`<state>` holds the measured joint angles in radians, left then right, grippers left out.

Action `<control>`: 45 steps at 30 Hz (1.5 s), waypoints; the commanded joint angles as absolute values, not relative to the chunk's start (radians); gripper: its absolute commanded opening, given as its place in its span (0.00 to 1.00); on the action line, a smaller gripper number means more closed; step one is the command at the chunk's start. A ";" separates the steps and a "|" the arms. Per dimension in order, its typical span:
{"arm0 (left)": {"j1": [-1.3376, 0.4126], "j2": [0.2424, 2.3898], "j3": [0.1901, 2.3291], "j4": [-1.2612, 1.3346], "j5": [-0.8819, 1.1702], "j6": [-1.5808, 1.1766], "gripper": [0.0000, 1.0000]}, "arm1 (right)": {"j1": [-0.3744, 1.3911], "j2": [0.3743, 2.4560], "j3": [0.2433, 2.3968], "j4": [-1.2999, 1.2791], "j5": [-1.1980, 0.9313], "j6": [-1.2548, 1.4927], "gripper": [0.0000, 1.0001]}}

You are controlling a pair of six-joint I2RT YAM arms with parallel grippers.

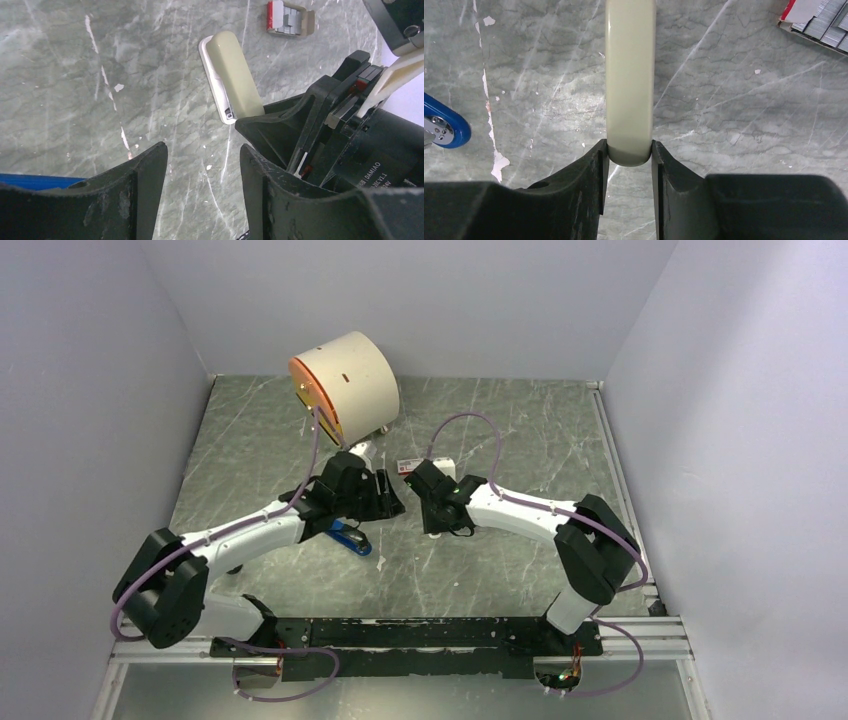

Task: Load the staples into the stapler

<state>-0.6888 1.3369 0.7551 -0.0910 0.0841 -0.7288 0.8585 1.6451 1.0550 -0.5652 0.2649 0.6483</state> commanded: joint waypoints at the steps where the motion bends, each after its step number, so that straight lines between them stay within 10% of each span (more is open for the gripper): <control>1: -0.713 1.369 0.737 -0.009 0.126 -0.723 0.60 | 0.857 1.628 1.056 -0.525 0.278 0.662 0.22; 45: -0.840 1.730 0.712 0.393 0.155 -0.826 0.42 | 0.640 1.410 0.769 -0.218 -0.123 0.838 0.17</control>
